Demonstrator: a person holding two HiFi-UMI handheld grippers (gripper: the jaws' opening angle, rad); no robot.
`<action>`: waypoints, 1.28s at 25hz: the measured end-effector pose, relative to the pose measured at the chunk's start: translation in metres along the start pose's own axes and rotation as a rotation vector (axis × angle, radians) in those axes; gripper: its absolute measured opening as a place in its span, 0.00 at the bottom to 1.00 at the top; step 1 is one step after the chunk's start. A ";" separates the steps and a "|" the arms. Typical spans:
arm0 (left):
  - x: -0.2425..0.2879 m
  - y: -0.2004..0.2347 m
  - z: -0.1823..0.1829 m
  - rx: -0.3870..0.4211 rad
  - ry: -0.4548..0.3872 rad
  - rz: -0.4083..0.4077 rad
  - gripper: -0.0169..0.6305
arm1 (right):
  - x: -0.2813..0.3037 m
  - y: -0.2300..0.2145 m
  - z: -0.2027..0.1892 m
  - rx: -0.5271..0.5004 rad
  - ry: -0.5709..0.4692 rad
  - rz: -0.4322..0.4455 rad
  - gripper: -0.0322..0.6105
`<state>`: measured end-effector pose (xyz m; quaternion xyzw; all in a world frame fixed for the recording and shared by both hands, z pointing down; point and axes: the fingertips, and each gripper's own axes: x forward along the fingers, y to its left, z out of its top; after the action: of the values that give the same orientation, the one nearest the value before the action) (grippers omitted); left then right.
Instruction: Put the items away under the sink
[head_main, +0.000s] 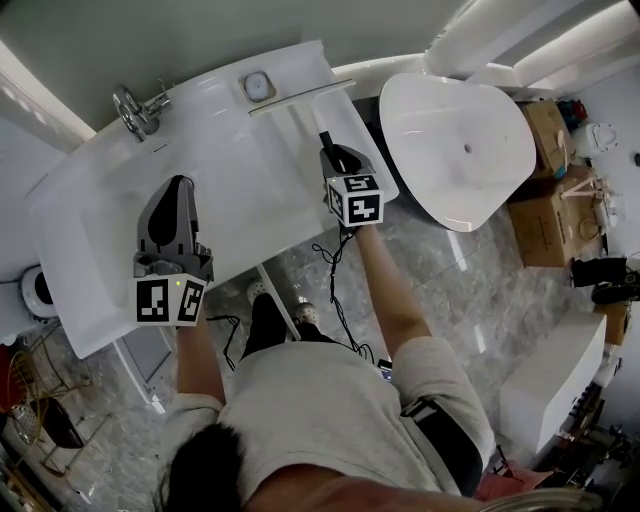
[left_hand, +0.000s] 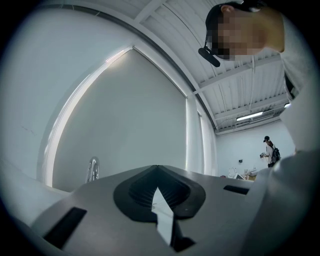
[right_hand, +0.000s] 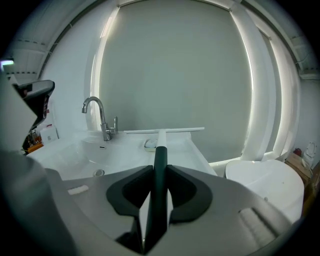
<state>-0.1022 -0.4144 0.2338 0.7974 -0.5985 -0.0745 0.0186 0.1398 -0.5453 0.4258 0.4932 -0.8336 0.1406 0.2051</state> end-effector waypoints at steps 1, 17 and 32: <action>-0.004 -0.004 0.002 0.003 -0.004 0.006 0.04 | -0.006 0.001 0.002 0.004 -0.011 0.007 0.21; -0.083 -0.070 0.039 0.044 -0.082 0.112 0.04 | -0.106 0.025 0.013 -0.010 -0.134 0.124 0.21; -0.170 -0.121 0.059 0.082 -0.150 0.250 0.04 | -0.182 0.065 0.011 -0.040 -0.226 0.277 0.21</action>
<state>-0.0414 -0.2136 0.1774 0.7091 -0.6953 -0.1064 -0.0498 0.1590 -0.3800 0.3266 0.3820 -0.9140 0.0948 0.0984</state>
